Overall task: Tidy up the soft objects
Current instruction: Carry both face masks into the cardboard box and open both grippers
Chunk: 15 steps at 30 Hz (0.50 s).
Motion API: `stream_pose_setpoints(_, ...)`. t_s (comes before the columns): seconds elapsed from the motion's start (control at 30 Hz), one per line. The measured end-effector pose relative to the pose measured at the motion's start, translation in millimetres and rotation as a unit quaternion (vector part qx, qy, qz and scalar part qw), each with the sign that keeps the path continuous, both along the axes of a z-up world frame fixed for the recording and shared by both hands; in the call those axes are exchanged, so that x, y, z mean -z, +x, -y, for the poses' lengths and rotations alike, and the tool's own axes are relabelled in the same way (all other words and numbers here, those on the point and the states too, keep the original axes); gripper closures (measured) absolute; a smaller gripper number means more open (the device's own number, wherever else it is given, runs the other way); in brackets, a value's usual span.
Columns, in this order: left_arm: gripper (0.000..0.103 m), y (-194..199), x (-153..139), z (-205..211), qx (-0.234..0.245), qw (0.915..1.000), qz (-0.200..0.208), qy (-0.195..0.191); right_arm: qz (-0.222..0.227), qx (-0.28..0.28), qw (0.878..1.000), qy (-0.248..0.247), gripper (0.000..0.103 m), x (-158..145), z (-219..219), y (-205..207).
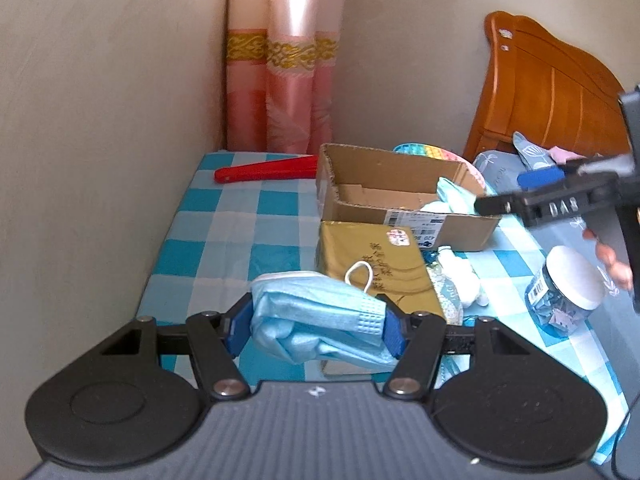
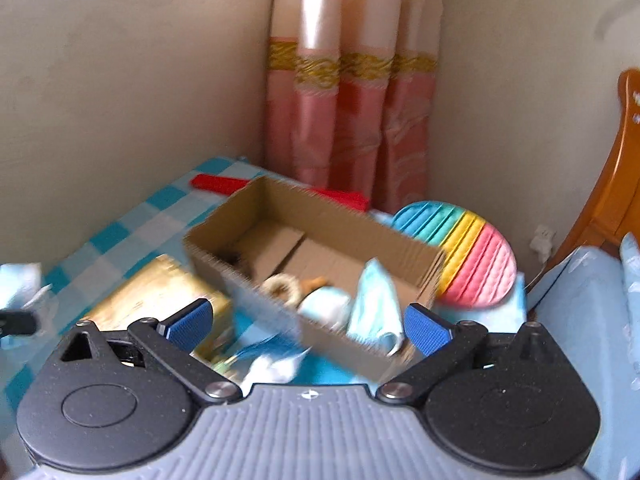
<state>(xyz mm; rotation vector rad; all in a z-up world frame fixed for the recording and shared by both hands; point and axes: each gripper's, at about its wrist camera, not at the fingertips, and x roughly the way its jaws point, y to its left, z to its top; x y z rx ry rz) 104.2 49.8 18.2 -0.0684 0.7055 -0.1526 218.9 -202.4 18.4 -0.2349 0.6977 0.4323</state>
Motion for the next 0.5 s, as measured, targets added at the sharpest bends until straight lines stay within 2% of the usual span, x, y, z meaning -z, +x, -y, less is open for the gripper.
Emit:
stream_pose_setpoints(0.1,0.041,1,-4,5,0.009,0.9999,0.003,0.005,-0.015,-0.006,1.000,0.020,0.000,5,1,-23)
stream_pose_setpoints(0.23,0.041,5,-10,13,0.021,0.9997,0.004,0.013,-0.016,-0.002,1.000,0.008,0.000,11,-4,-56)
stream_pose_setpoints(0.37,0.041,14,-15,22,0.033,0.9993,0.004,0.018,-0.023,0.020,1.000,0.005,0.000,20,-6,-81)
stream_pose_setpoints(0.5,0.041,31,-22,32,0.049,0.9985,0.005,0.022,-0.011,0.062,0.998,-0.004,0.000,24,-4,-99)
